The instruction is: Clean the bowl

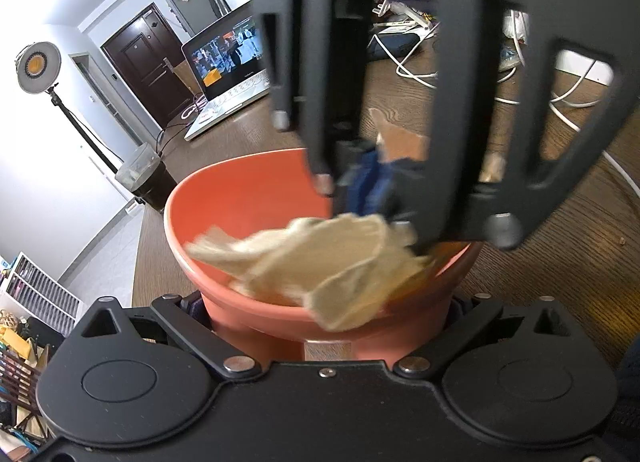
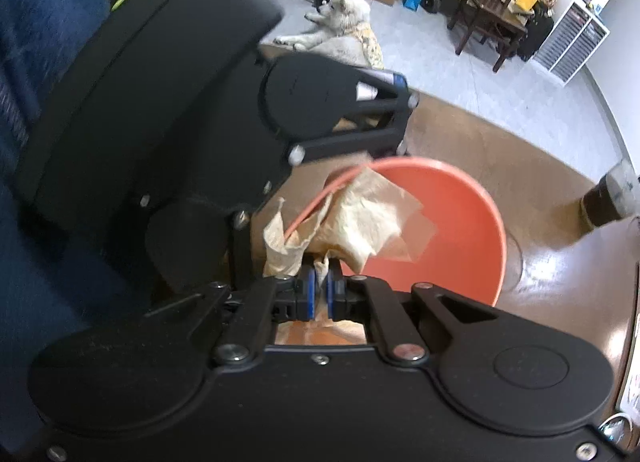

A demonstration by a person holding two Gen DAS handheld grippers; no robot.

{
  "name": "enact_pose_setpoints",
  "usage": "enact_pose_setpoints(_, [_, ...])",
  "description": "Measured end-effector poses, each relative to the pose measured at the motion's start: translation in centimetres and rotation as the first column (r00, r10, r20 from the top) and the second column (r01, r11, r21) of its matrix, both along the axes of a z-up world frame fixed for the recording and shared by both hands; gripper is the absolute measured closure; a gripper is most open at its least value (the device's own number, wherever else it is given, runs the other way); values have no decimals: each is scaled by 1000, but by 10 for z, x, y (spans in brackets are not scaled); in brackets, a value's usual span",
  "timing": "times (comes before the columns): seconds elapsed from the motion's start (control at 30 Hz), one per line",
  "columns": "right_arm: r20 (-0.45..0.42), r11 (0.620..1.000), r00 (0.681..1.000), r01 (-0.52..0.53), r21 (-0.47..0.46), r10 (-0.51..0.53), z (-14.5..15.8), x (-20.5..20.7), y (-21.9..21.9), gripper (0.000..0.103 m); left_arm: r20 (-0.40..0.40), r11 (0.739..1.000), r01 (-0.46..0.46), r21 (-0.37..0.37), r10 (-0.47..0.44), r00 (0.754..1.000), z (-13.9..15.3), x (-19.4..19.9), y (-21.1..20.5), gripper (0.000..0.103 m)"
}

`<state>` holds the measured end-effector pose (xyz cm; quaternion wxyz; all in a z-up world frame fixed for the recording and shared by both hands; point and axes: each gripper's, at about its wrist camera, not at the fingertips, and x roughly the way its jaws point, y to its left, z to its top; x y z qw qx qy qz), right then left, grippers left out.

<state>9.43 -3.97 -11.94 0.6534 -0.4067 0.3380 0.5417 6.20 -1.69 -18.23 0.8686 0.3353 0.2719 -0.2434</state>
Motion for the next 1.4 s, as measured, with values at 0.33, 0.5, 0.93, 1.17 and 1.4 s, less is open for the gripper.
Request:
enact_pose_setpoints(0.33, [82, 999, 996, 36, 15, -37, 5, 34, 16, 97, -4, 1000, 0, -1, 0, 1000, 0, 0, 1, 4])
enact_pose_setpoints(0.5, [103, 998, 992, 67, 3, -67, 3, 44, 12, 97, -4, 1000, 1, -2, -1, 1000, 0, 1, 2, 4])
enact_pose_setpoints(0.93, [89, 988, 989, 124, -88, -116, -12, 40, -23, 97, -4, 1000, 0, -1, 0, 1000, -1, 1, 1, 4])
enact_pose_setpoints(1.17, [-83, 991, 996, 33, -127, -44, -16, 12, -31, 97, -7, 1000, 11, 3, -11, 1000, -2, -1, -1, 4])
enact_pose_setpoints(1.4, [11, 998, 998, 55, 22, -55, -2, 24, 9, 98, -3, 999, -31, -14, 31, 1000, 1, 3, 2, 4])
